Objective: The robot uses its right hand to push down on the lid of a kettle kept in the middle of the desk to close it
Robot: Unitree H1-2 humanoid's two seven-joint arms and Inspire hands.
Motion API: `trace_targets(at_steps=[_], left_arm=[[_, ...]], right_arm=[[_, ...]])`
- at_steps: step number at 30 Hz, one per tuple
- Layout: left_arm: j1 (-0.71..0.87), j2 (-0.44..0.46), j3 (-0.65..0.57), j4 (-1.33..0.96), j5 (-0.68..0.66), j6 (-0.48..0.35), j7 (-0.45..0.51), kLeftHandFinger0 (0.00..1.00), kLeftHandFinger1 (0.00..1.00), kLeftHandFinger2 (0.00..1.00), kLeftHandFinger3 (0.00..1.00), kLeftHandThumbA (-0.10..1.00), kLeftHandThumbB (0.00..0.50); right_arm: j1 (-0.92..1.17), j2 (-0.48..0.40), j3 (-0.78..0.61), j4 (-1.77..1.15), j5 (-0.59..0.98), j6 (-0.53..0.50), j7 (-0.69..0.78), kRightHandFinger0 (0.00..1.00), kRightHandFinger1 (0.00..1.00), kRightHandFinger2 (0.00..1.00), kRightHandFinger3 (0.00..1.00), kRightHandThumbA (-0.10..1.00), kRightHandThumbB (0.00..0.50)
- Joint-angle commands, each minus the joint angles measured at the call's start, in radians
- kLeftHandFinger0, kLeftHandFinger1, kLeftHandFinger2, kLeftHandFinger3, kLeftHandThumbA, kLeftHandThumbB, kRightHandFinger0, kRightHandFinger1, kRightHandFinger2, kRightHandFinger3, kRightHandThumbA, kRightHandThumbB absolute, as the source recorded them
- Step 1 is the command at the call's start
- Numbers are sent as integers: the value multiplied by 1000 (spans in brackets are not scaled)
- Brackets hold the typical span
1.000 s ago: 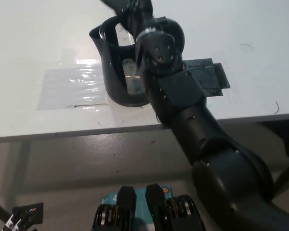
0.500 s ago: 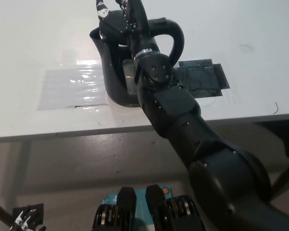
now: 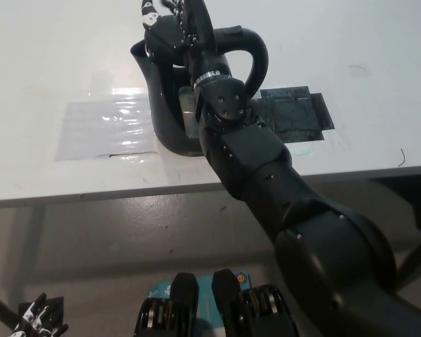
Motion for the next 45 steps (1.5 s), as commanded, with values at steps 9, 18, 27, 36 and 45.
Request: trace_targets(at_steps=[9,18,27,36,45], left_arm=[[-21,37,9,-48,-3,18,0,1000,1000,1000,1000,290,272],[-40,38,2,-55,2,27,1,1000,1000,1000,1000,294,266],[-38,43,8,-70,-3,42,3,1000,1000,1000,1000,302,271],[-42,47,18,-82,-6,55,7,1000,1000,1000,1000,300,269],[-30,41,19,-54,-10,24,-9,1000,1000,1000,1000,299,257]], right_arm=[[49,-11,33,57,-13,97,24,825,912,1000,1000,154,190],[30,-23,54,69,-15,128,62,946,959,1000,1000,382,77],[55,-13,55,84,-9,136,59,914,966,1000,1000,512,39],[32,-29,57,71,-13,120,59,929,955,1000,1000,526,58],[22,-21,42,50,2,97,67,925,1000,1000,1000,458,50]])
